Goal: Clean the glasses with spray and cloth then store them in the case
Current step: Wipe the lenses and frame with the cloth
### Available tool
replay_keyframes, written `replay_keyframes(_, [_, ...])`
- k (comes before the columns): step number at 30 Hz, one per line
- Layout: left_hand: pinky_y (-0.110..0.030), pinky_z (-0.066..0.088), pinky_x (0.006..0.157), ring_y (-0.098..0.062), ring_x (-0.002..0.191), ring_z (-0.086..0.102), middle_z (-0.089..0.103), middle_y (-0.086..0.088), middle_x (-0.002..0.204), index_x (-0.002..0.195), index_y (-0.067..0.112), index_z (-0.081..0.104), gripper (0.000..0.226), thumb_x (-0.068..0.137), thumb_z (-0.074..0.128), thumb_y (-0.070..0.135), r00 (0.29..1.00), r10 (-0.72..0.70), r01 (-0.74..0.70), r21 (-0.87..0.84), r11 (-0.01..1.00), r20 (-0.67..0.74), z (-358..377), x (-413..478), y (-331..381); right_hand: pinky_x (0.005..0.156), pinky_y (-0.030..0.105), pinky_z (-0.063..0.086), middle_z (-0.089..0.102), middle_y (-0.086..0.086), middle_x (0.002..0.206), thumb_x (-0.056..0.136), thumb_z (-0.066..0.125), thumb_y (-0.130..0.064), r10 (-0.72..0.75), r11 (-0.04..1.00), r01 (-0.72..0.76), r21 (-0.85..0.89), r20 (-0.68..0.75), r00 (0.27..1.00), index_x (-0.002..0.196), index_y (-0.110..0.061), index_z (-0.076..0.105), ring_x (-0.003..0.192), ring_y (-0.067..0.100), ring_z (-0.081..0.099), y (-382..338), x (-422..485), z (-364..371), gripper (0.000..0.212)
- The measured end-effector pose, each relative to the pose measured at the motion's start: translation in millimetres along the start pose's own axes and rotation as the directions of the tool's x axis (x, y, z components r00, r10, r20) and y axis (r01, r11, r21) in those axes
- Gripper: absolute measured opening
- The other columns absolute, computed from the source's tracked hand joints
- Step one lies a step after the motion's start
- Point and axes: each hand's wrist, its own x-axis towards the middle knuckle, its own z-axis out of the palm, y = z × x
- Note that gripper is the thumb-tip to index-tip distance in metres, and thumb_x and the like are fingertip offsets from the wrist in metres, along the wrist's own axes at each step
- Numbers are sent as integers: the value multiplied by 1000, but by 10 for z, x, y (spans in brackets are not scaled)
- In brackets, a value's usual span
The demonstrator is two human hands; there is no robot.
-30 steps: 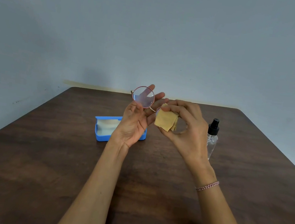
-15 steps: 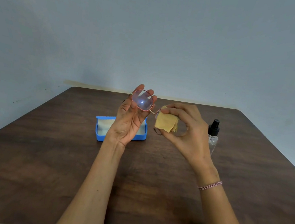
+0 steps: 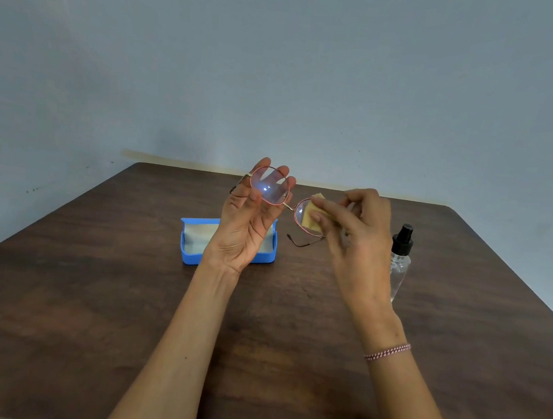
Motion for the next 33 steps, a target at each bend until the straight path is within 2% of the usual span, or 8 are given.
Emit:
replay_keyframes(5, [-28, 55, 83, -23, 101, 67, 70, -7, 108, 102, 18, 73, 41, 62, 82, 26, 1000, -6, 6, -19, 1000, -13, 10, 0, -4, 71, 20, 37, 58, 6, 100, 84, 64, -1, -12, 994, 15, -109, 23, 1000, 111, -11, 69, 92, 15, 41, 8, -1, 5, 29])
replay_keyframes(9, [-28, 55, 82, -23, 100, 67, 70, -7, 106, 101, 18, 73, 36, 66, 76, 23, 1000, 0, -1, -32, 999, -22, 2, -5, 4, 78, 16, 36, 59, 4, 105, 80, 74, -22, 42, 997, -39, -60, 51, 998, 108, -11, 68, 97, 19, 49, -36, -9, 20, 30])
replay_keyframes(12, [-27, 55, 80, -23, 100, 67, 70, -7, 107, 101, 18, 74, 44, 59, 85, 25, 1000, -17, 17, -2, 1000, -11, 21, -8, -9, 78, 13, 37, 63, 4, 99, 78, 75, -13, 29, 999, -28, -20, 26, 999, 102, -10, 70, 93, 21, 55, -65, -16, 23, 25])
replay_keyframes(17, [-26, 56, 78, -21, 105, 66, 69, -4, 112, 105, 24, 72, 50, 58, 87, 32, 999, -44, 42, 60, 997, 27, 37, -29, -24, 83, 19, 46, 65, 5, 101, 83, 67, -6, -115, 992, 114, 60, 8, 993, 108, -7, 69, 96, 15, 54, -155, -53, 33, 25])
replay_keyframes(20, [-25, 56, 77, -20, 105, 66, 69, -2, 112, 105, 25, 72, 49, 59, 86, 33, 997, -62, 58, 100, 993, 41, 75, -46, -50, 88, 15, 42, 65, 7, 104, 84, 60, -6, -158, 987, 156, 38, 37, 987, 107, -7, 70, 100, 13, 51, -173, -58, 35, 25])
replay_keyframes(26, [-29, 57, 79, -21, 106, 65, 69, -3, 113, 106, 24, 72, 47, 61, 84, 29, 998, -49, 46, 69, 997, 43, 35, -40, -16, 86, 7, 34, 64, 6, 100, 77, 71, 4, -206, 978, 209, -9, 135, 969, 103, -7, 71, 95, 12, 48, -59, -20, -10, 28])
replay_keyframes(29, [-27, 56, 78, -20, 106, 65, 69, -3, 113, 106, 25, 72, 46, 61, 84, 30, 997, -58, 54, 84, 995, 57, 44, -36, -20, 90, 6, 32, 62, 7, 104, 83, 60, -3, -222, 975, 221, 18, 118, 968, 108, -7, 69, 99, 13, 47, -87, -18, -2, 26])
replay_keyframes(33, [-23, 55, 77, -15, 103, 66, 70, -2, 111, 106, 26, 72, 49, 59, 85, 34, 990, -120, 110, 134, 985, 73, 79, -75, -50, 94, 16, 41, 61, 7, 111, 81, 64, 6, -223, 974, 220, 49, 59, 973, 112, -5, 67, 106, 16, 50, -152, -56, 25, 33])
